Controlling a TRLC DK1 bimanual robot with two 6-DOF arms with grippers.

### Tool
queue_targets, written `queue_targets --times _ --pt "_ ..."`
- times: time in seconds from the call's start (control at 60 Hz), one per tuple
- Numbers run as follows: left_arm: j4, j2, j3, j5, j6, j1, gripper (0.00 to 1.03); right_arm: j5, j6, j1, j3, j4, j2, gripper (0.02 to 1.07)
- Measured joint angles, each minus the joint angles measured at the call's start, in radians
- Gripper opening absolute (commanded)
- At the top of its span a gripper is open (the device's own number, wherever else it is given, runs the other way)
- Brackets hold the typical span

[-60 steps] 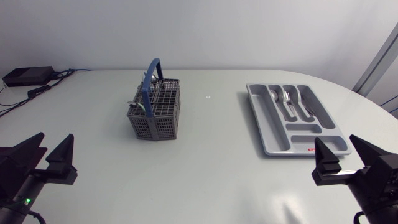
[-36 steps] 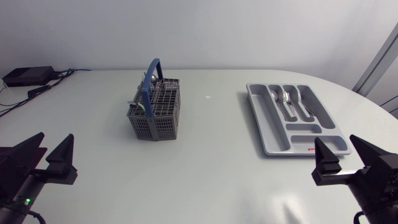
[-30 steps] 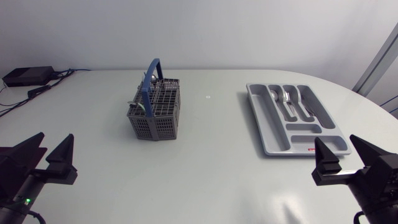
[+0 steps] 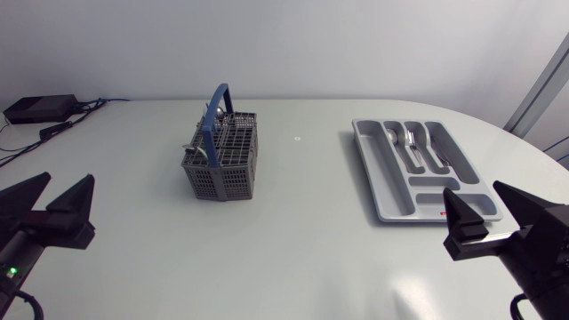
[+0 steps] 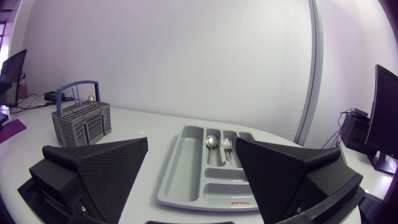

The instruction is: Unload the cutlery basket into the drawer organizer.

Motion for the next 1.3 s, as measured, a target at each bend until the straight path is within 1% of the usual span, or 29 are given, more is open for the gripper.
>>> queue_targets --times 0.133,0.283,0.35,0.4,0.467,0.517,0.583,0.65,0.783,0.833,0.883,0.967,1.133,1.2,1.25,1.3 --pt "0.0 0.171 0.101 0.0 -0.003 -0.009 0.98 0.0 0.0 0.016 0.056 0.006 0.09 1.03" --pt "-0.008 0.355 0.192 -0.004 -0.025 -0.032 0.94 0.003 0.0 0.032 0.113 0.052 0.225 1.03" --pt "-0.053 0.444 0.244 -0.008 -0.034 -0.037 0.94 0.004 0.0 0.032 0.143 0.055 0.301 1.03" --pt "-0.1 0.52 0.295 -0.019 -0.034 -0.04 0.91 0.005 0.0 0.032 0.168 0.055 0.358 1.03" --pt "-0.186 0.633 0.382 -0.051 -0.031 -0.046 0.91 0.005 0.001 0.038 0.198 0.053 0.415 1.03" --pt "-0.255 0.723 0.456 -0.052 0.006 -0.05 0.91 0.008 0.004 0.048 0.218 0.052 0.446 1.03" --pt "-0.293 0.835 0.538 -0.022 0.111 -0.058 0.91 0.009 0.007 0.062 0.243 0.048 0.474 1.03" --pt "-0.306 0.917 0.59 0.008 0.178 -0.063 0.91 0.014 0.008 0.077 0.266 0.042 0.493 1.03" --pt "-0.357 1.054 0.666 0.075 0.238 -0.082 0.9 0.026 0.008 0.1 0.319 -0.039 0.515 1.02" --pt "-0.389 1.102 0.697 0.117 0.25 -0.093 0.9 0.023 0.008 0.104 0.341 -0.078 0.528 1.02" --pt "-0.417 1.138 0.725 0.153 0.256 -0.105 0.87 0.018 0.008 0.104 0.357 -0.102 0.541 1.02" --pt "-0.434 1.173 0.764 0.186 0.256 -0.14 0.86 0.015 0.008 0.104 0.37 -0.115 0.565 1.02" --pt "-0.446 1.213 0.859 0.188 0.228 -0.241 0.85 0.008 0.008 0.104 0.37 -0.117 0.6 1.02" --pt "-0.458 1.239 0.91 0.156 0.202 -0.288 0.84 0.003 0.008 0.104 0.37 -0.117 0.61 1.02" --pt "-0.47 1.264 0.952 0.126 0.183 -0.324 0.78 0.003 0.008 0.104 0.37 -0.117 0.614 1.02" --pt "-0.477 1.289 0.988 0.103 0.159 -0.354 0.75 0.003 0.008 0.104 0.37 -0.117 0.618 1.02"
